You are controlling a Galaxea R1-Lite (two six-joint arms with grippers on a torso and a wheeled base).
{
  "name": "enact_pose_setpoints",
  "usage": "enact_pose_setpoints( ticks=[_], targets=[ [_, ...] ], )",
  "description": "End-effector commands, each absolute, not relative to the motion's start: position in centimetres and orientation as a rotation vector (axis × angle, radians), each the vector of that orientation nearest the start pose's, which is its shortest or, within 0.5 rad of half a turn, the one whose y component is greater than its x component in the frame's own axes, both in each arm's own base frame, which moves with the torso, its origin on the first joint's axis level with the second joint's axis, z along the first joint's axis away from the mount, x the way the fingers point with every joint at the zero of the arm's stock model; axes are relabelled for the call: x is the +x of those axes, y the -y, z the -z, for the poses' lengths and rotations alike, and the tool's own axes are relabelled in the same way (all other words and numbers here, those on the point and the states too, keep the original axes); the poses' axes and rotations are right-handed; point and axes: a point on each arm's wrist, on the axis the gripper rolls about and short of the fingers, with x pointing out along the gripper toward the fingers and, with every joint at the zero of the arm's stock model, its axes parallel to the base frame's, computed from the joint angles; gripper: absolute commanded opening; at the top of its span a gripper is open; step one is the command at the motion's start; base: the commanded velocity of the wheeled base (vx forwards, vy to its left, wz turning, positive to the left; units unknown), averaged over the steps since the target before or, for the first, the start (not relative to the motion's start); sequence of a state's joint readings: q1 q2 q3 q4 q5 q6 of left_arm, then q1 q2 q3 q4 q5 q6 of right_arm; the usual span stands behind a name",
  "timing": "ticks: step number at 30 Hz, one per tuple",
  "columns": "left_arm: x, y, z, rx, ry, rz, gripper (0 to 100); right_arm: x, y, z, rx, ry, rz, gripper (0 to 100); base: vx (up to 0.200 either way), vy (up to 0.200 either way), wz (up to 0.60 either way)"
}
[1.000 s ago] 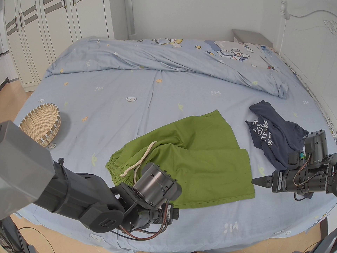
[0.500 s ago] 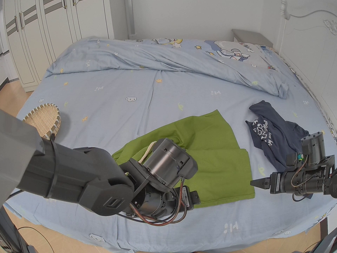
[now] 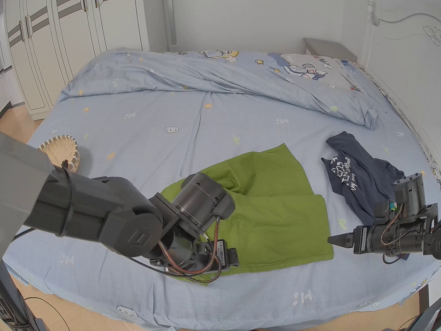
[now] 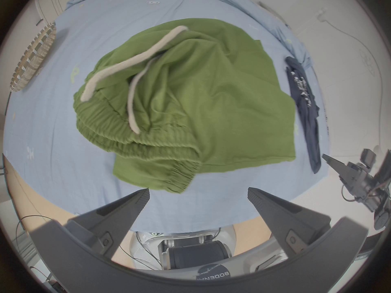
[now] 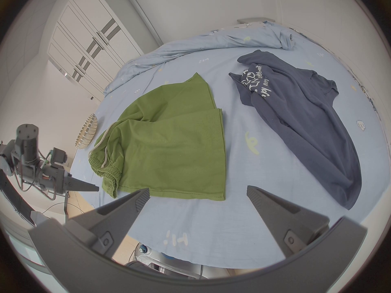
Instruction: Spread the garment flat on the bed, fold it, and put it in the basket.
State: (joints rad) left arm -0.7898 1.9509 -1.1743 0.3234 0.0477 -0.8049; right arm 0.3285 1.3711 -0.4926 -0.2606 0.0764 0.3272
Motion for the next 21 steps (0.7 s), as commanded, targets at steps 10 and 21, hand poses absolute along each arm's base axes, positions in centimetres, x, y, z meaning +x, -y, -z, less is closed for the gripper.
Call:
enact_pose_setpoints(
  ticks=[10, 21],
  targets=[
    [26.5, 23.1, -9.6, -0.296, -1.232, 0.092, 100, 18.5, -6.5, -14.5, 0.231, -0.677, -0.287, 100, 0.0, 0.0, 0.0],
    [27.7, 24.6, -9.4, -0.387, -1.223, 0.046, 100, 18.5, -6.5, -14.4, 0.231, -0.658, -0.292, 100, 0.0, 0.0, 0.0]
  ],
)
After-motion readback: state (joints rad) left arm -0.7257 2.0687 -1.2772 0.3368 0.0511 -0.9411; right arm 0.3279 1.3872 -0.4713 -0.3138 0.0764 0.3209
